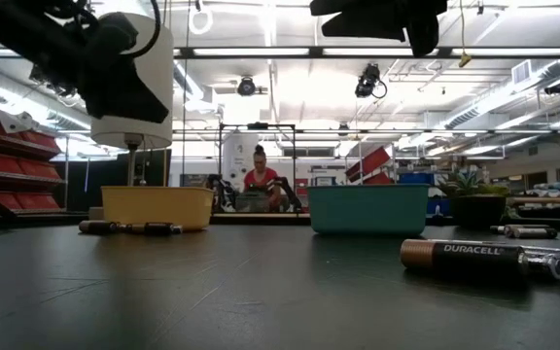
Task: Sort batteries
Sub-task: Put the black battery into the yellow bin
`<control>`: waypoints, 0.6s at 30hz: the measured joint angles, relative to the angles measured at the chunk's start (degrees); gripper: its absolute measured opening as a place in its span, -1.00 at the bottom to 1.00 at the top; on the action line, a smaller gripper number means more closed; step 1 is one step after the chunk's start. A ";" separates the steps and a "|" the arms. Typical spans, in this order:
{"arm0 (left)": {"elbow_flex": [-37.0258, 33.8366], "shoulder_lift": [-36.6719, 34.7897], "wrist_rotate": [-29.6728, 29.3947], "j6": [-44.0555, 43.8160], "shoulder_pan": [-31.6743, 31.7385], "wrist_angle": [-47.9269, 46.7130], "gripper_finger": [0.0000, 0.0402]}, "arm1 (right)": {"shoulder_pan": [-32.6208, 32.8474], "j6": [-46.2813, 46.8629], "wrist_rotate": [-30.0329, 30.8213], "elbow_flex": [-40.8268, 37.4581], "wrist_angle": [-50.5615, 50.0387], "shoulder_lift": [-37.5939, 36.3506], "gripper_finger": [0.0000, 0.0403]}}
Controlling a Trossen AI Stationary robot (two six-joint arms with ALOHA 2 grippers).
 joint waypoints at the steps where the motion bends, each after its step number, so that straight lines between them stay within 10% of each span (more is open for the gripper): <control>1: 0.95 0.00 -0.78 -1.02 -0.45 -2.29 -0.12 | -0.02 0.30 0.00 0.00 0.01 0.00 -0.23; 18: -0.58 -2.97 -10.11 -39.01 -4.82 -30.51 -0.19 | 0.24 -9.10 2.05 0.02 -3.34 -0.07 -0.29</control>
